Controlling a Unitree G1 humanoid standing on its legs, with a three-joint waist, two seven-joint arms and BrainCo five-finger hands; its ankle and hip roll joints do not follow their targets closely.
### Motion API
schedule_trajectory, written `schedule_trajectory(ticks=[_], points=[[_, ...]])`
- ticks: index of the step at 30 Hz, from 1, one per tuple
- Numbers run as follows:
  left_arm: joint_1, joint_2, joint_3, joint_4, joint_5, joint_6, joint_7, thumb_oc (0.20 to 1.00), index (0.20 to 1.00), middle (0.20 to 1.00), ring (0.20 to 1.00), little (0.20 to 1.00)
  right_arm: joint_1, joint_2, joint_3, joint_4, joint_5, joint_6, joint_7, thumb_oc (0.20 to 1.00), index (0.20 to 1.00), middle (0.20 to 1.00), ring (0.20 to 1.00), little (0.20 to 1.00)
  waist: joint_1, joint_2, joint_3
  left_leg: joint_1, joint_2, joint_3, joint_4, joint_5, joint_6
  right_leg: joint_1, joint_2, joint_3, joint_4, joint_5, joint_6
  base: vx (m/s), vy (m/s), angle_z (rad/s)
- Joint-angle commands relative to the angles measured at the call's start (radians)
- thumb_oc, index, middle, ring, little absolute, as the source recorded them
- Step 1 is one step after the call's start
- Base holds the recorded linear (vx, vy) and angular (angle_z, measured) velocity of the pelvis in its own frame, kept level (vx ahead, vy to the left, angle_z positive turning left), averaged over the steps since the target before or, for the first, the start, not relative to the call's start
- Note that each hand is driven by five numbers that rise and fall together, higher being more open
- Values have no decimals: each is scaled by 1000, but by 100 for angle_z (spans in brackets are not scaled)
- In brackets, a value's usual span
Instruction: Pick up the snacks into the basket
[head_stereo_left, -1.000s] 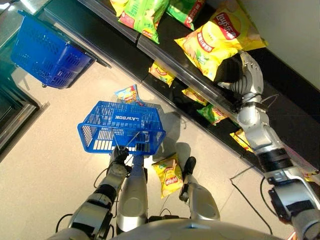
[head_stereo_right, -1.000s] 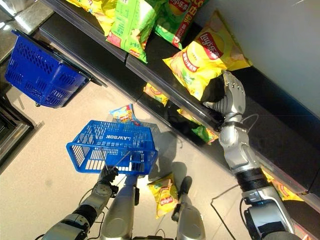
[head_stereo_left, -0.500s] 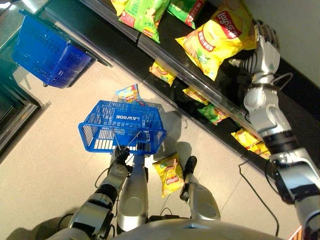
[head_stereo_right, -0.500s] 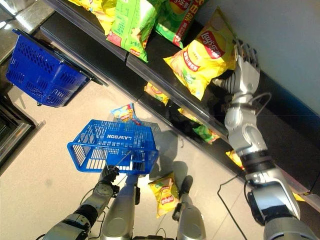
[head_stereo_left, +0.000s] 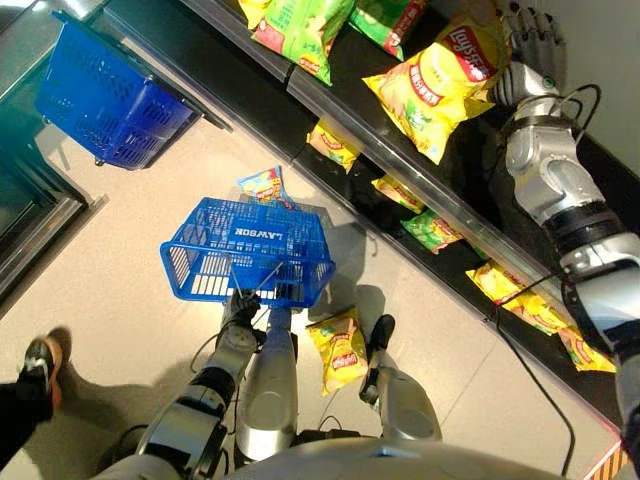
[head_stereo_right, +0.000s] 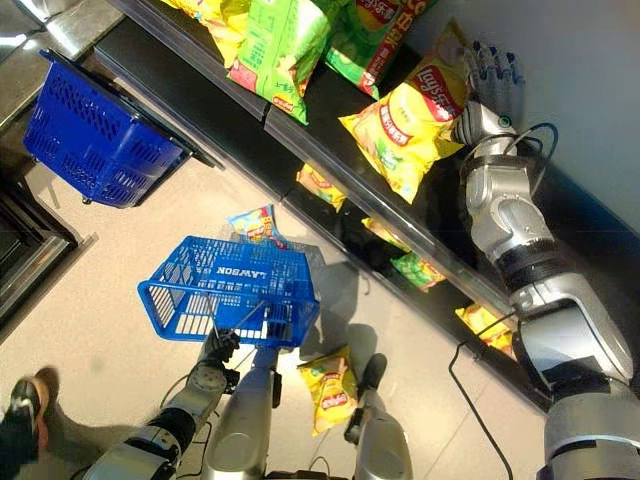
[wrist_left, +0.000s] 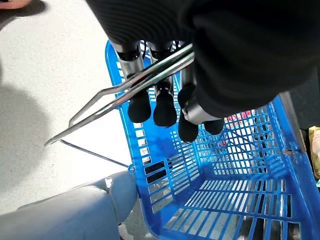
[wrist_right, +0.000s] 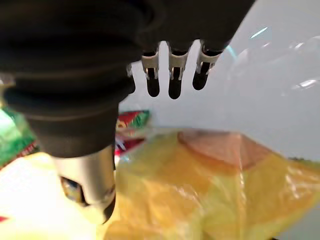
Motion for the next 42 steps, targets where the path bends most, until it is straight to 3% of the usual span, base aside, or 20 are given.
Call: schedule_trajectory(ticks=[1, 5, 7, 11, 19, 20, 21, 34, 42], points=[[54, 25, -66, 97, 12, 47, 12, 200, 200, 200, 200, 200, -106, -89, 27, 20, -2, -9, 11, 1000, 1000, 1000, 1000, 1000, 33, -19, 12, 55, -69, 21, -1, -123, 18, -135, -20, 53, 88, 71, 7, 12, 1, 6], [45, 24, -72, 96, 0, 44, 12, 200, 200, 200, 200, 200, -132, -78, 71, 90, 29, -27, 34, 1000, 1000, 1000, 1000, 1000, 35, -21, 24, 50, -69, 17, -1, -118, 15, -135, -19, 51, 89, 69, 6, 7, 8, 4], [37, 23, -78, 96, -19, 43, 8, 200, 200, 200, 200, 200, -127, -44, 76, 170, 144, -63, 75, 1000, 1000, 1000, 1000, 1000, 39, -20, 32, 45, -68, 12, -1, -113, 13, -134, -18, 46, 90, 66, 5, 7, -2, 2], [29, 16, -94, 98, -41, 38, 0, 200, 200, 200, 200, 200, -143, 19, 85, 286, 221, -85, 96, 1000, 1000, 1000, 1000, 1000, 46, -16, 35, 41, -70, 6, -1, -111, 12, -134, -21, 38, 92, 64, 5, 5, -3, 2], [16, -1, -115, 110, -52, 36, -1, 200, 200, 200, 200, 200, -148, 116, 48, 390, 277, -97, 69, 1000, 1000, 1000, 1000, 1000, 54, -1, 39, 37, -72, 4, -3, -108, 10, -136, -21, 38, 88, 66, 4, 0, 5, 2], [13, -4, -116, 109, -53, 36, 1, 200, 200, 200, 200, 200, -137, 134, 31, 387, 281, -97, 52, 338, 338, 338, 338, 338, 54, 4, 37, 38, -72, 3, -3, -108, 10, -137, -22, 39, 88, 65, 4, 0, 0, 0], [13, -9, -118, 110, -53, 37, 2, 200, 200, 200, 200, 200, -124, 144, 7, 387, 300, -97, 31, 200, 200, 200, 200, 200, 52, 8, 36, 38, -72, 3, -3, -108, 10, -138, -23, 39, 87, 65, 4, 0, 0, 0], [13, -22, -102, 106, -36, 34, 15, 200, 200, 200, 200, 200, 54, 197, -135, 294, 382, -116, -49, 200, 200, 200, 200, 200, 35, 30, 34, 32, -70, 7, -4, -107, 9, -152, -20, 47, 75, 73, 3, -5, 1, 0], [28, -22, -57, 105, -28, 40, 20, 200, 200, 200, 200, 200, 282, 226, -331, 92, 621, -199, -92, 200, 200, 200, 200, 200, 3, 21, 26, 41, -70, 15, -2, -115, 14, -154, -18, 59, 80, 69, 2, 0, 0, 0]])
